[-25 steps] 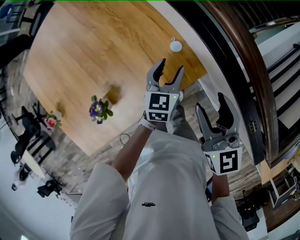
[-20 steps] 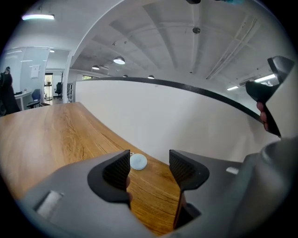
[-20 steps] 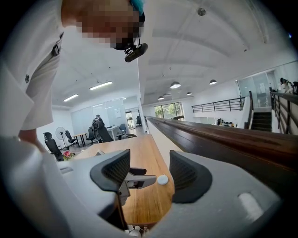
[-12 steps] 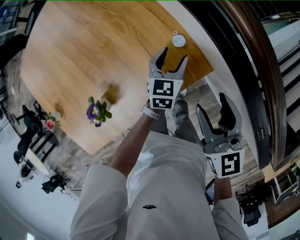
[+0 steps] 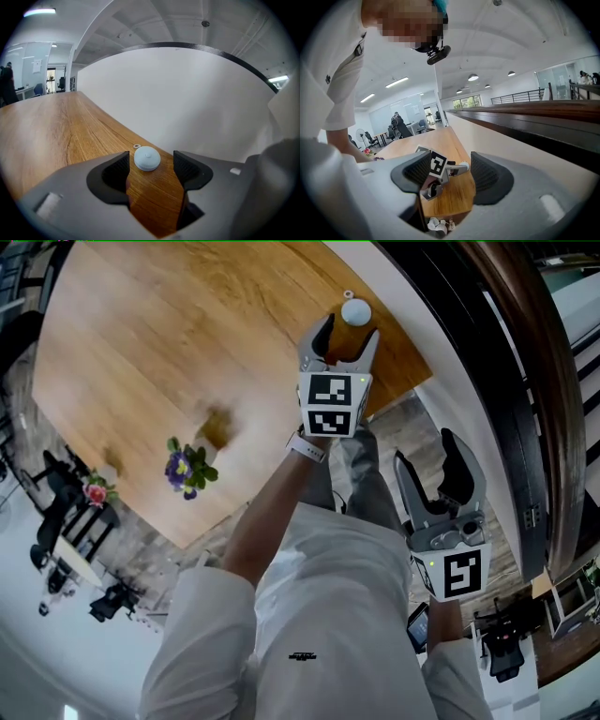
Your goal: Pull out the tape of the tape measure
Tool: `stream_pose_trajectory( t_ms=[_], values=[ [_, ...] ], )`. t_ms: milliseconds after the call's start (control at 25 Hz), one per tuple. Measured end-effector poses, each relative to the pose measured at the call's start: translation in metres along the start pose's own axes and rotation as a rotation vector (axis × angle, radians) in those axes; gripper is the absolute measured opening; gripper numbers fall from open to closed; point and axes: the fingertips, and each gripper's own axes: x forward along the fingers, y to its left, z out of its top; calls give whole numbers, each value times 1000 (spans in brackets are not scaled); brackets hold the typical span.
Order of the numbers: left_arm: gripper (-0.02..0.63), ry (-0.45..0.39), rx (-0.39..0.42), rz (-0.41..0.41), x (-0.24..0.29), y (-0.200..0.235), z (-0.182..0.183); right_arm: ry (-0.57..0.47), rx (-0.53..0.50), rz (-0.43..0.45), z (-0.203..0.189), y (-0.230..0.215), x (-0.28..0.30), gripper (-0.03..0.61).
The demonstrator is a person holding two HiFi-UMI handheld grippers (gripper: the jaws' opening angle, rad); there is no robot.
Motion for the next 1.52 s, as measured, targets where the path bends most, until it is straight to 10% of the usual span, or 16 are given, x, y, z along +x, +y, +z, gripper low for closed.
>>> stream_pose_trajectory(
  t_ms=[760,1520],
  values=[
    [290,177,90,191,32,12,-3,9,71,-19,-13,-15,-4,258],
    [236,153,-22,86,25,6,-4,-29,50,-29,-7,-9,-24,258]
  ],
)
